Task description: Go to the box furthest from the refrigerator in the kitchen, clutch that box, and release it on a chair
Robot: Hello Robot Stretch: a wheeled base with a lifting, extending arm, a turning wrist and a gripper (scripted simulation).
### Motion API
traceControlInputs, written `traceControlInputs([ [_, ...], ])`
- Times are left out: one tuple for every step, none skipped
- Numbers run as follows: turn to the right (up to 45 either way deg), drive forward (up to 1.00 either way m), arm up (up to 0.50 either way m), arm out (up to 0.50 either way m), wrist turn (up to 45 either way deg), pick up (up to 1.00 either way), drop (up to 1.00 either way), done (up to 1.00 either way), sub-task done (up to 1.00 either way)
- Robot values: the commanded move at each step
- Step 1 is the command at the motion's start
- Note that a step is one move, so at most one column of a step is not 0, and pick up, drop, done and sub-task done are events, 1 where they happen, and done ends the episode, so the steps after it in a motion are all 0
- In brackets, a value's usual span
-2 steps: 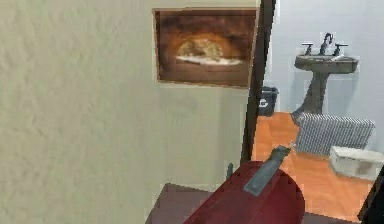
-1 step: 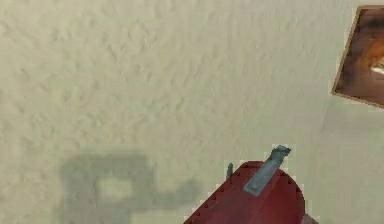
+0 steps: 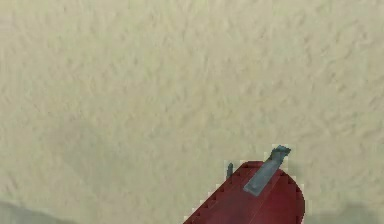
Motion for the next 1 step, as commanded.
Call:
traceControlInputs([
  [-42.0,0.00,0.00,0.00,0.0,0.00,0.00,0.00,0.00],
])
